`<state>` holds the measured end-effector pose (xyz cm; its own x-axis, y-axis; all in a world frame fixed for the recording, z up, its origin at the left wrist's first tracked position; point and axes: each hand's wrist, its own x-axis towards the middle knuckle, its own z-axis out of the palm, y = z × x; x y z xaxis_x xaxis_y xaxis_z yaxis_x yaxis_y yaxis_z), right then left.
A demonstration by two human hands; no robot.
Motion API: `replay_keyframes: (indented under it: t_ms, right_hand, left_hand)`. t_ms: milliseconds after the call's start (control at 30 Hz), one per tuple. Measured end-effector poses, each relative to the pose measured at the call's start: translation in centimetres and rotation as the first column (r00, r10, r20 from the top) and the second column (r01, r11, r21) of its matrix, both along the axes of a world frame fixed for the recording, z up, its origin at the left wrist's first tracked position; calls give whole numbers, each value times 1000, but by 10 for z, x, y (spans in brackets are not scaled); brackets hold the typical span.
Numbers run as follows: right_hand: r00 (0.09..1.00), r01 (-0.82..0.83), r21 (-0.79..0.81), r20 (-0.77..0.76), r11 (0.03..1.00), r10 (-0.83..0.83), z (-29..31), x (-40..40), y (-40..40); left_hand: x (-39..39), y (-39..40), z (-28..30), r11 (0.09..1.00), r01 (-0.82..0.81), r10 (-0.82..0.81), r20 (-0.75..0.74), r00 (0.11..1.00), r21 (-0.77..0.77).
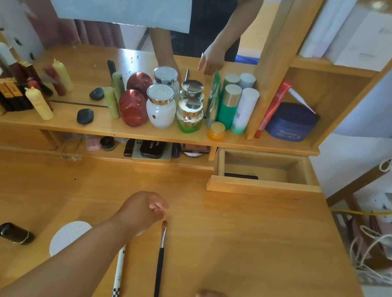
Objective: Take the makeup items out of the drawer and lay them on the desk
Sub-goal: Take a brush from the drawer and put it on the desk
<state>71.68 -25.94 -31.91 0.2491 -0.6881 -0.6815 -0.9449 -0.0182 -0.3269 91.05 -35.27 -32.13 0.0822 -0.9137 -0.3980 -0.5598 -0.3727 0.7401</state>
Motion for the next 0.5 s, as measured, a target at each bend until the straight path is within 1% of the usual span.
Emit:
replay_keyframes:
  t_ms: [33,133,200,267,333,433,500]
  right_hand:
    - [999,32,-62,25,998,-30,7,-7,-2]
    - [997,49,-205,66,978,-36,24,-36,-19]
    - [997,44,-325,80,945,-19,33,-56,-36]
    - [998,26,-398,61,917,-2,36,-72,-56]
    - [1000,1,-500,25,866,13,35,-90,-77]
    - [999,-32,-660,1,750,44,36,-115,-104]
    - [997,-70,-732,-22,678,80,40,-127,-118]
  left_hand:
    - [-3,-2,3,1000,-5,5,10,1000,-8]
    - [-16,-8,11,999,-24,25,25,999,-46]
    - [-29,-12,16,996,-46,48,14,999,-79]
    - [-40,-16,21,992,-65,65,3,998,-112]
    - [-53,-22,26,987,-72,75,15,997,-147]
    - [-70,-30,30,974,-88,104,66,992,-210]
    - [-79,-34,33,962,-66,97,105,990,-265]
